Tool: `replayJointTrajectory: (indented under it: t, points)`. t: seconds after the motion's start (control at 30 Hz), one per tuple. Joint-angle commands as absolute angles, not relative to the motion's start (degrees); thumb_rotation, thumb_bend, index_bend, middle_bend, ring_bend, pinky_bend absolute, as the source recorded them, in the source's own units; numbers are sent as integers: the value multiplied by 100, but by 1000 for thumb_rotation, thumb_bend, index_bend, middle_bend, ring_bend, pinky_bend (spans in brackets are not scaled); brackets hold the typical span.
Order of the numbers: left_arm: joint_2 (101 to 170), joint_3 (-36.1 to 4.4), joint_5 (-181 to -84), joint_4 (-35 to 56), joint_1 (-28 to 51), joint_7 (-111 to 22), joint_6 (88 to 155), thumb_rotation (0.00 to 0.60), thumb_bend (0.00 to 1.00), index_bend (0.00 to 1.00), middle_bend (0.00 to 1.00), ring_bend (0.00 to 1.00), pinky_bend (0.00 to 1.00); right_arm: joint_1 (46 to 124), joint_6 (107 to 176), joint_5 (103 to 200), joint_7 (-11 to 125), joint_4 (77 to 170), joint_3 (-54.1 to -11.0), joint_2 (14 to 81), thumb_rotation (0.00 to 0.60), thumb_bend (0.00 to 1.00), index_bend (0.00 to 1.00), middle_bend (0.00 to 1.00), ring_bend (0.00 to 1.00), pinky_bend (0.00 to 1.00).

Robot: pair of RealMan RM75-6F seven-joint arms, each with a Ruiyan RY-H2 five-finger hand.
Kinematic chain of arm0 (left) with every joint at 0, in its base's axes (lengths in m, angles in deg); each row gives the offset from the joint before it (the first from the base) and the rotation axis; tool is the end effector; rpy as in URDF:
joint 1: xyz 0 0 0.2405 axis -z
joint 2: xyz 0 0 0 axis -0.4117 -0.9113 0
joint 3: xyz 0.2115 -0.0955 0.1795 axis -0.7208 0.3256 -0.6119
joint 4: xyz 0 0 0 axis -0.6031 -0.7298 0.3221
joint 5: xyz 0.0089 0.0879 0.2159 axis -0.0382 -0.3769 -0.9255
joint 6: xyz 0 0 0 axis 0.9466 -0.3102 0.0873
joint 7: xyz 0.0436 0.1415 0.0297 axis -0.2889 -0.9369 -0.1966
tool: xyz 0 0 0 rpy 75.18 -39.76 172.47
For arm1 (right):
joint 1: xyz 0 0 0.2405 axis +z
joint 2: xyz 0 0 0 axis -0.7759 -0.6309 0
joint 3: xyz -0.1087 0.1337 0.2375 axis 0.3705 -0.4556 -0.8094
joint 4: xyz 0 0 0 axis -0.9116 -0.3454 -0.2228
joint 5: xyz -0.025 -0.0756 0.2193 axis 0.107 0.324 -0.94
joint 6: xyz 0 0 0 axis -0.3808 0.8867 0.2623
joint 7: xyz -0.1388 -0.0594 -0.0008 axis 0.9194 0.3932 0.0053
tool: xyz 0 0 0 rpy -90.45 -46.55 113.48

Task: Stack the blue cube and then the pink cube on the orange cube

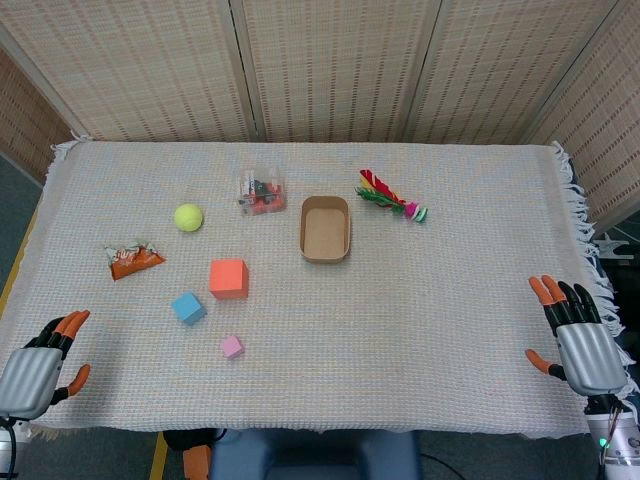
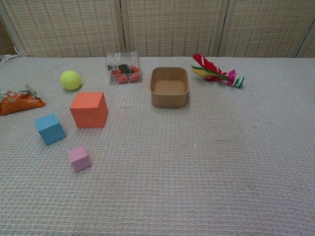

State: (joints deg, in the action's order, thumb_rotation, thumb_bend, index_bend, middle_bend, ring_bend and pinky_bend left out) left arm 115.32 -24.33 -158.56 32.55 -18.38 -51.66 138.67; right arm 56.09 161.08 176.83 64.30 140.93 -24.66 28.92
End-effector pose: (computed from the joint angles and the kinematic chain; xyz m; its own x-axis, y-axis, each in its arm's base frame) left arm -0.3494 0.1850 0.1403 0.5019 0.1023 0.8588 0.8649 -0.0568 -0.4987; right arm -0.3513 -0.1929 0.1442 0.4858 -0.0256 0.8737 -0.8735 -0.0495 0.4842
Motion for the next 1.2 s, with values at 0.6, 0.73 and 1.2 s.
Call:
replayJointTrajectory:
  t: [0.6, 0.73, 1.2]
  points:
    - [12038, -2376, -16529, 2615, -276, -5585, 11944, 600, 374, 116, 745, 810, 994, 5673, 15956, 17377, 6560, 14067, -2590, 2955, 600, 63, 0, 0, 0, 0]
    - [12258, -2304, -16573, 2279, 131, -5726, 11531, 600, 375, 151, 893, 967, 1000, 5697, 15860, 17274, 6569, 14089, -2607, 2932, 600, 63, 0, 0, 0, 0]
    - [12998, -2359, -16976, 796, 782, -5093, 11545, 600, 374, 151, 988, 1000, 1000, 5746, 15716, 17051, 6736, 14115, -2653, 2941, 600, 63, 0, 0, 0, 0]
